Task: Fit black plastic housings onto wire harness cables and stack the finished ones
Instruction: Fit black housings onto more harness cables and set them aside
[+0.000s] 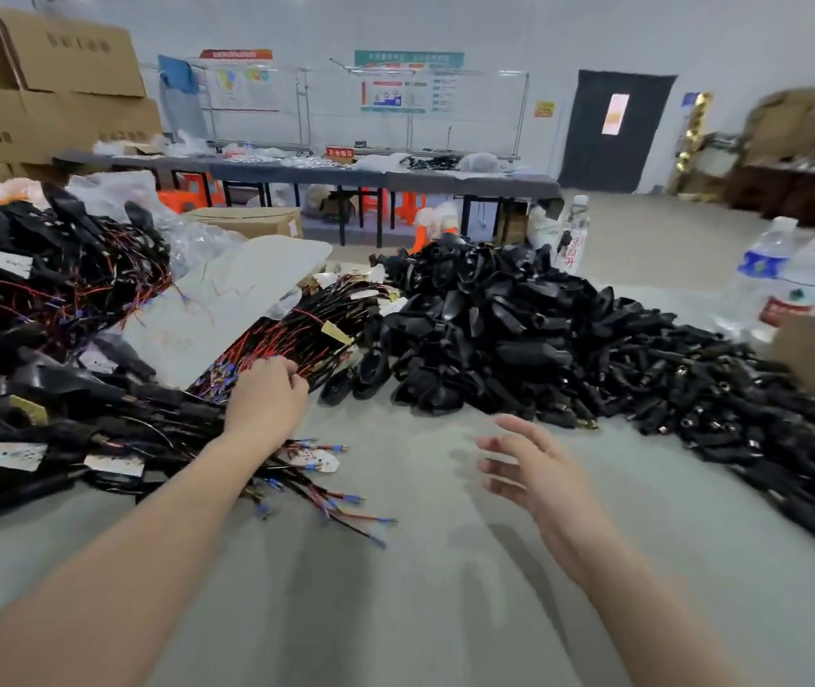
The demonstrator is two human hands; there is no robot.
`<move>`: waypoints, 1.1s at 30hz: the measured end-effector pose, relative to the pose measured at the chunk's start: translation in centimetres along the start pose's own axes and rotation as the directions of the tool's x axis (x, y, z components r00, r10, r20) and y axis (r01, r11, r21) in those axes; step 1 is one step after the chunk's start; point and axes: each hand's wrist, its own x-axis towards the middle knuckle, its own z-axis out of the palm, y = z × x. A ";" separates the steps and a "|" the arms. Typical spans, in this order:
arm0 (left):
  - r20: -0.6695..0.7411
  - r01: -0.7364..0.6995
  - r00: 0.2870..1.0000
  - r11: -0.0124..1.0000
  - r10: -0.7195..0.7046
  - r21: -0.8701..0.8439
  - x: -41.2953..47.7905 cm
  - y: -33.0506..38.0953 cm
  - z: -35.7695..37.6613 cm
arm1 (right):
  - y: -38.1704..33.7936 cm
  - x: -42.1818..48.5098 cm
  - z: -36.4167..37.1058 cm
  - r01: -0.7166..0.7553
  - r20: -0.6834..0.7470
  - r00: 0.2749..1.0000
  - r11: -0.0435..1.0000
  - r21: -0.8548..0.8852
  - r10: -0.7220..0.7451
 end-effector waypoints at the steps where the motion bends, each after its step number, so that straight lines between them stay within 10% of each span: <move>1: 0.010 -0.026 1.000 0.996 0.025 0.082 0.8 0.0 0.5 | -0.3 0.9 -1.4 0.015 -0.041 0.999 1.000 -0.011 -0.015; 8: 0.142 0.008 0.987 0.917 -0.071 0.399 6.6 0.5 3.5 | -1.4 6.8 -9.0 0.205 -0.266 0.902 0.878 -0.433 -0.341; 14: 0.240 -0.021 0.965 0.882 -0.106 0.471 9.1 1.7 4.4 | -1.4 9.9 -10.0 0.187 -0.151 0.897 0.665 -0.724 -0.416; 19: 0.322 0.210 0.923 0.977 -0.212 0.042 9.5 3.4 4.0 | -0.9 10.8 -7.7 0.219 -0.012 0.926 0.564 -0.796 -0.377; 22: 0.452 0.437 0.852 0.836 -0.265 -0.333 9.3 5.5 2.4 | -0.7 11.0 -6.1 0.199 0.037 0.941 0.461 -0.865 -0.336; 27: 0.582 0.507 0.801 0.675 -0.139 -0.536 7.1 8.9 -0.5 | -0.5 11.2 -4.6 0.168 0.114 0.919 0.114 -0.979 -0.377; 33: 0.609 0.464 0.791 0.590 0.060 -0.660 -0.2 11.2 -2.4 | -0.9 11.0 -4.6 0.167 0.144 0.930 0.040 -0.985 -0.337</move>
